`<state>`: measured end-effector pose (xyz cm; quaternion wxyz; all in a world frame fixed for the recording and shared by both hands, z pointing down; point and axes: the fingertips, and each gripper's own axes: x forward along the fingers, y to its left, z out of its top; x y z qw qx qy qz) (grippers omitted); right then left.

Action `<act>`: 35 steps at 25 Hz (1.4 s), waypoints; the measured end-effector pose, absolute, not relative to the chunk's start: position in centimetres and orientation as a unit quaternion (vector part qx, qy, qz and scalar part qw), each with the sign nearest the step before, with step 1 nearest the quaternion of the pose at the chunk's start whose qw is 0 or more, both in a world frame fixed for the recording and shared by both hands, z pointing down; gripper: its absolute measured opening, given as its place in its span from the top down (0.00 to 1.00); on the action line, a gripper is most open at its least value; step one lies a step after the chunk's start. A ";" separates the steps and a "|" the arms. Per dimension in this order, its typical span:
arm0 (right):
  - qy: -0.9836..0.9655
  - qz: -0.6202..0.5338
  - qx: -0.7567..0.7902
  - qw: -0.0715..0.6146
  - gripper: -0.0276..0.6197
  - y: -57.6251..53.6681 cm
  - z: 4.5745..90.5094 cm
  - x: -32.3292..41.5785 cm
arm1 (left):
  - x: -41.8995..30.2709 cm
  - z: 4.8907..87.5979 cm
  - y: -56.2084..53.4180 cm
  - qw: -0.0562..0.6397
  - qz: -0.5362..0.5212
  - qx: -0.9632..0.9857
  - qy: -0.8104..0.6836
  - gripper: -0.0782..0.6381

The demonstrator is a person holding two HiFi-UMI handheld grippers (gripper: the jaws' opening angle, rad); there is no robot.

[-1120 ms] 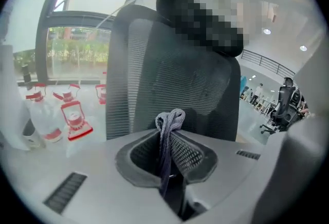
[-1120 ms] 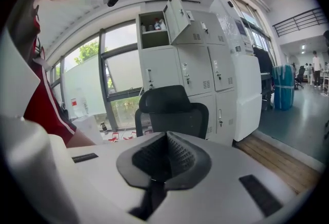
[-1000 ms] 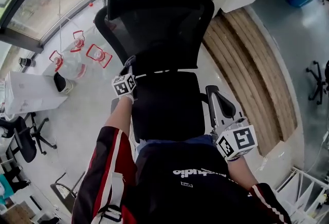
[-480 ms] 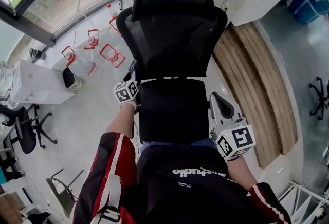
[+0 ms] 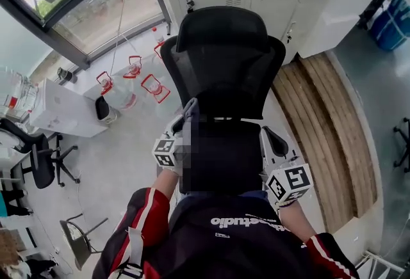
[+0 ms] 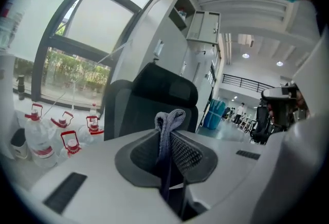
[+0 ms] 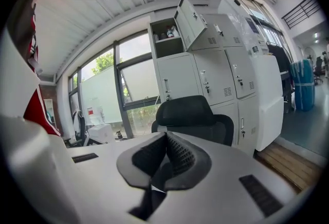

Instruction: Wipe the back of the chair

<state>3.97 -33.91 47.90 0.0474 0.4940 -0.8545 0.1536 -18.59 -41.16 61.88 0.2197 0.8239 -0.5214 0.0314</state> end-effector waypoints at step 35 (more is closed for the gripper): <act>-0.884 0.080 0.459 0.038 0.94 8.5 38.6 -0.3 | -21.9 42.3 11.4 0.117 -0.029 0.833 -0.540 0.81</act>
